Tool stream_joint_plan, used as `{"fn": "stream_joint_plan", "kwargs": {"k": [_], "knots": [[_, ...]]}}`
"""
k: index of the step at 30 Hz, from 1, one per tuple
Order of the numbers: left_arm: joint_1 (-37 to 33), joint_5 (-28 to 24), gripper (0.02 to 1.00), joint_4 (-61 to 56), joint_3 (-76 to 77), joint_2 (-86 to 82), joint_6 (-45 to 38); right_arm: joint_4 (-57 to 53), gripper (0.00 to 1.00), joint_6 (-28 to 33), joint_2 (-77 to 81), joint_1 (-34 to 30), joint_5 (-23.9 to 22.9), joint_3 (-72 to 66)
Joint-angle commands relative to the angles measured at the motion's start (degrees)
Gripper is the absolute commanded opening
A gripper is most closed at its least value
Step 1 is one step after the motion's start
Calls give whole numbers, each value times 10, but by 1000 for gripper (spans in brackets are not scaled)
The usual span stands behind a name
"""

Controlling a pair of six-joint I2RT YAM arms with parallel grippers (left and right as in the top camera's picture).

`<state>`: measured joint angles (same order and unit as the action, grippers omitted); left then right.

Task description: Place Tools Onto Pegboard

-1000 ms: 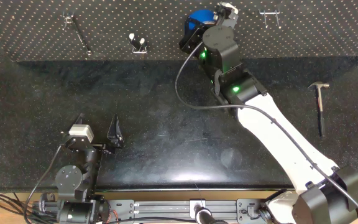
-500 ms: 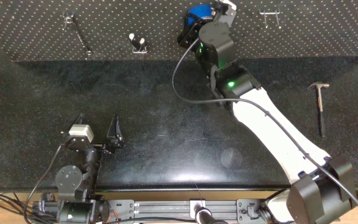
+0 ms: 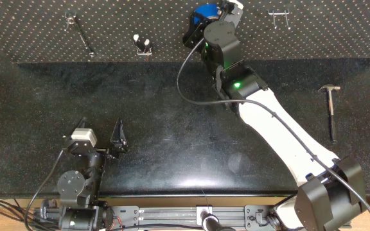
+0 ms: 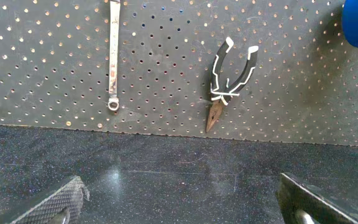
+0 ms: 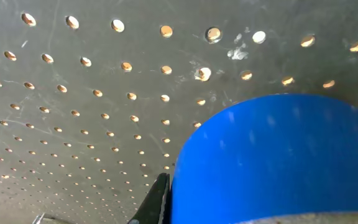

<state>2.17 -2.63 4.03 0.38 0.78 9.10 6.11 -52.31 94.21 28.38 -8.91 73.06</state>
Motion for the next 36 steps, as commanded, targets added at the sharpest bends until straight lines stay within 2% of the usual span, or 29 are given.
{"fn": "stream_joint_plan", "kwargs": {"k": [1, 8, 12, 16, 20, 36], "knots": [[-2, -10, 996, 3, -1, -6, 1, 7, 75, 3, 2, -1, -29, 18], [-2, -10, 996, 3, -1, -6, 1, 7, 75, -6, 3, 2, -38, 18], [-2, -10, 996, 3, -1, -6, 1, 9, 75, -5, 3, 5, -18, 18], [-2, -10, 996, 3, -1, -6, 1, 9, 75, -5, 4, 5, -17, 18], [-2, -10, 996, 3, -1, -6, 1, 17, 75, -5, 10, 5, 15, 18], [-2, -10, 996, 3, -1, -6, 1, 17, 77, -5, 20, 5, 14, 18]]}}
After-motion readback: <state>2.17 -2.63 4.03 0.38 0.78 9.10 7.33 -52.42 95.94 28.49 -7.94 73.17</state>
